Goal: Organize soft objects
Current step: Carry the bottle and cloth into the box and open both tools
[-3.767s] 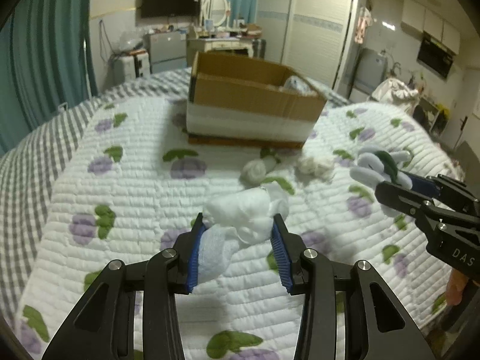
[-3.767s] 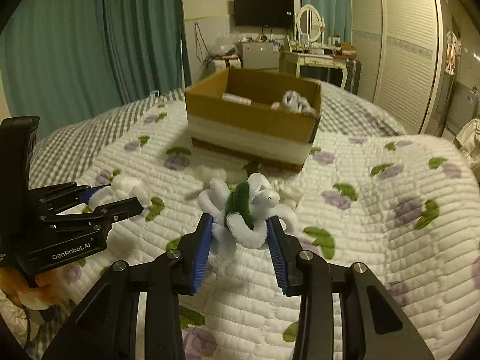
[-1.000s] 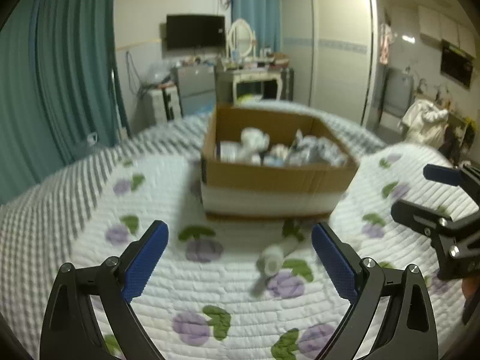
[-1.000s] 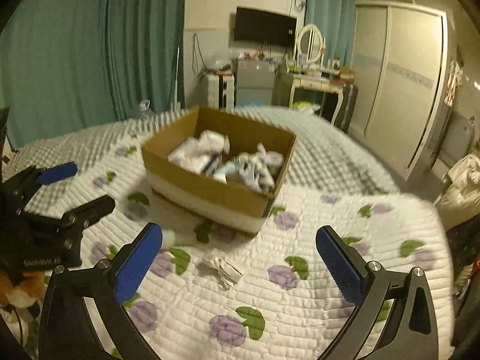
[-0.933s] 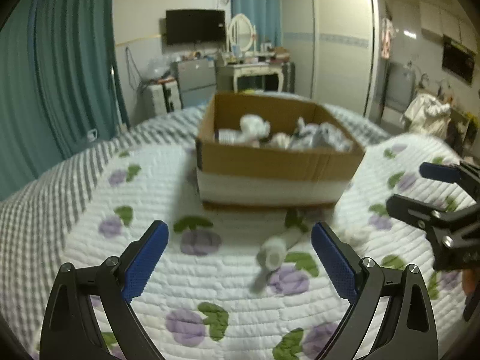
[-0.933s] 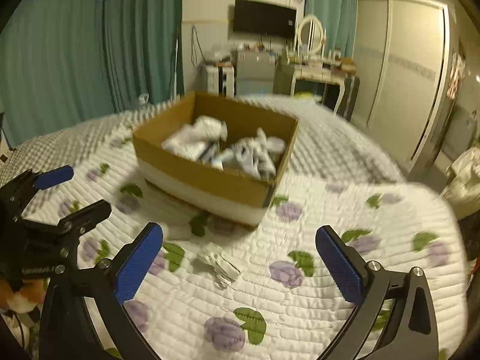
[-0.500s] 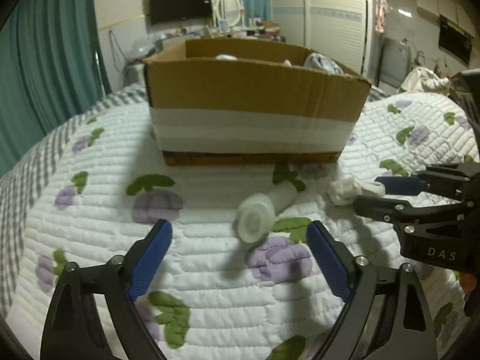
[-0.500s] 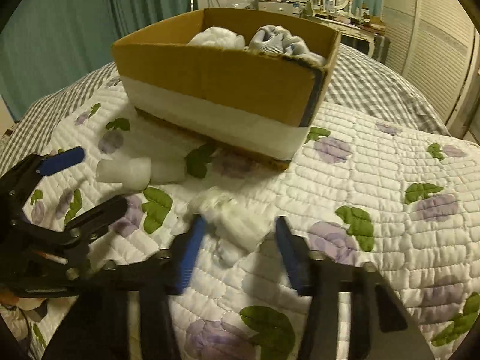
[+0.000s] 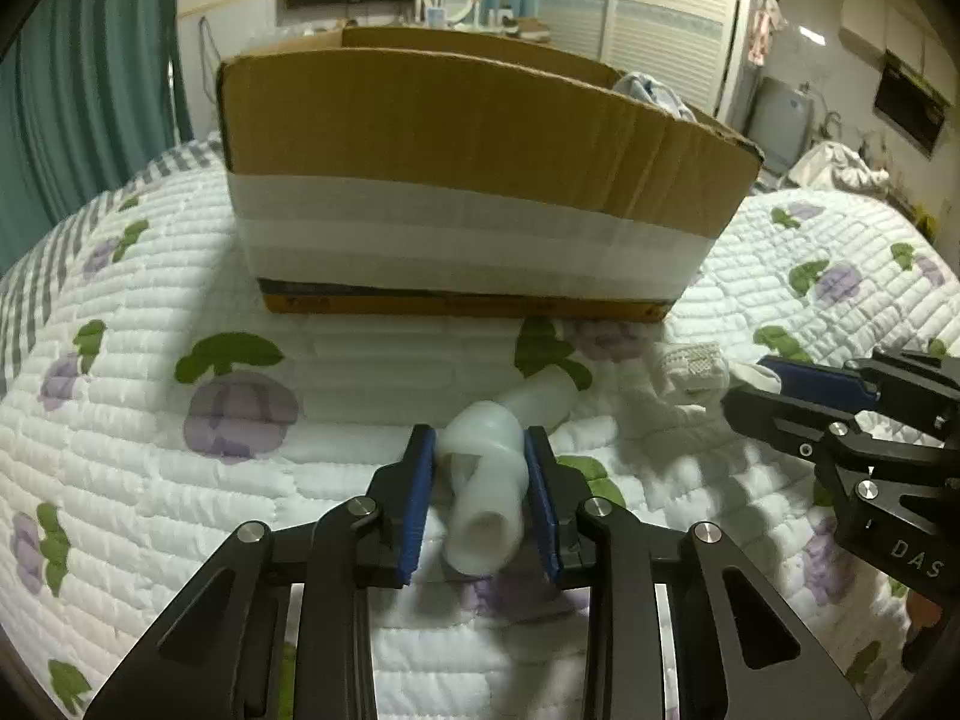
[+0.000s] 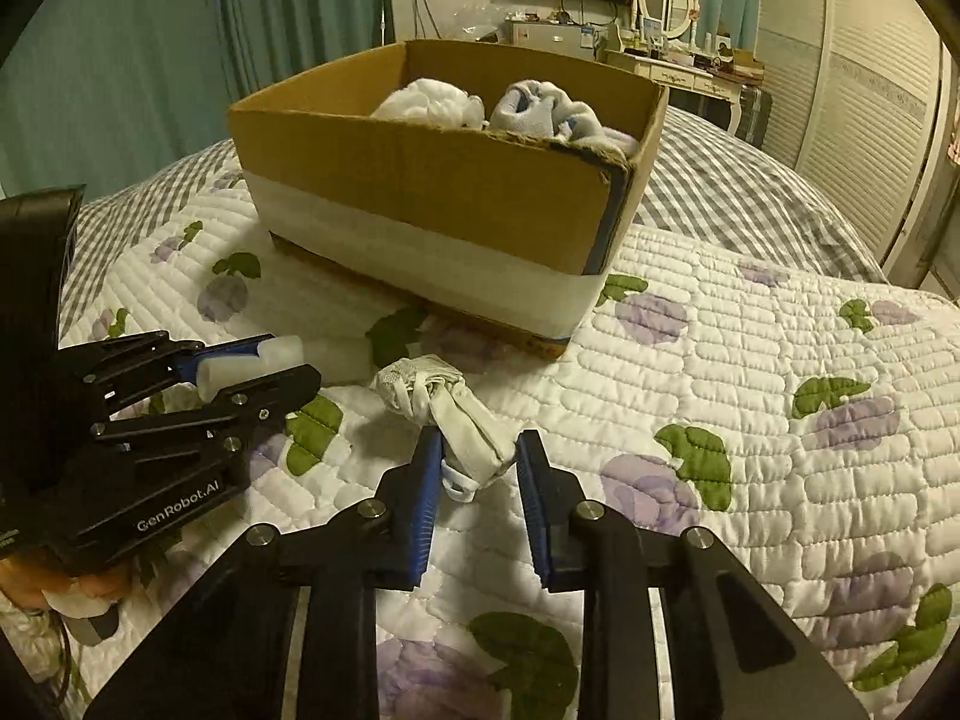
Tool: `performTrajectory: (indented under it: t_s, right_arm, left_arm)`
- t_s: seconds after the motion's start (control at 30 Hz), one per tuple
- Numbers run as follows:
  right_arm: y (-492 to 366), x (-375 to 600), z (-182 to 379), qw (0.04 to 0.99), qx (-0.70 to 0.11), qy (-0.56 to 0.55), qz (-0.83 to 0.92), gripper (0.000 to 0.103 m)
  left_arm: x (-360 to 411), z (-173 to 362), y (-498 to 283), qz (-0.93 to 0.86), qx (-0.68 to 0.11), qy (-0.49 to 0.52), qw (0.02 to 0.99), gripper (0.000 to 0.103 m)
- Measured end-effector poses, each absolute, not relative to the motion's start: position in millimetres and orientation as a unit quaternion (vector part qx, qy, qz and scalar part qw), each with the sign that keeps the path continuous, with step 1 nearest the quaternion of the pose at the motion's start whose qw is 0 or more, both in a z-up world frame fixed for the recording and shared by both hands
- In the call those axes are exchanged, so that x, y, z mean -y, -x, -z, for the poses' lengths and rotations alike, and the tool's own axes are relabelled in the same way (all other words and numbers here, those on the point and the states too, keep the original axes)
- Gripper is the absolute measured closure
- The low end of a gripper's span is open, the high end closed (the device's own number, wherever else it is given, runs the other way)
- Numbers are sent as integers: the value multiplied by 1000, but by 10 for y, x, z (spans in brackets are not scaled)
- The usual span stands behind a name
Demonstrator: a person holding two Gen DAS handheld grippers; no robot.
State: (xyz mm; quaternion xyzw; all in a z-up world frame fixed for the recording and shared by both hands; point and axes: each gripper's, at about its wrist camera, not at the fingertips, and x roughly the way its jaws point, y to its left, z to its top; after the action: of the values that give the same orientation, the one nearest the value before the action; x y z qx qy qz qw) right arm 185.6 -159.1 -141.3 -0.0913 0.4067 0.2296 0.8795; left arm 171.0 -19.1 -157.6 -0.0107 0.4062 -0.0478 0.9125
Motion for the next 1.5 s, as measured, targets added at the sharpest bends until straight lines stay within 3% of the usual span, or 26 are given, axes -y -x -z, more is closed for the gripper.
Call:
performTrajectory:
  t_s: [0.33, 0.97, 1.2, 1.5]
  right_arm:
    - [-1579, 1635, 1109, 894, -382, 75, -220, 79]
    - [-828, 1587, -169, 928, -299, 85, -207, 79]
    - [-1070, 1506, -718, 944, -253, 77, -197, 79]
    - [-1750, 1318, -963, 951, -234, 70, -187, 79]
  left_arm:
    - [181, 1295, -1483, 47, -402, 7, 914, 75]
    - [31, -98, -784, 69, -296, -3, 953, 75]
    - [-33, -450, -1037, 62, -264, -19, 962, 75]
    - [-70, -481, -1795, 49, -258, -22, 965, 75]
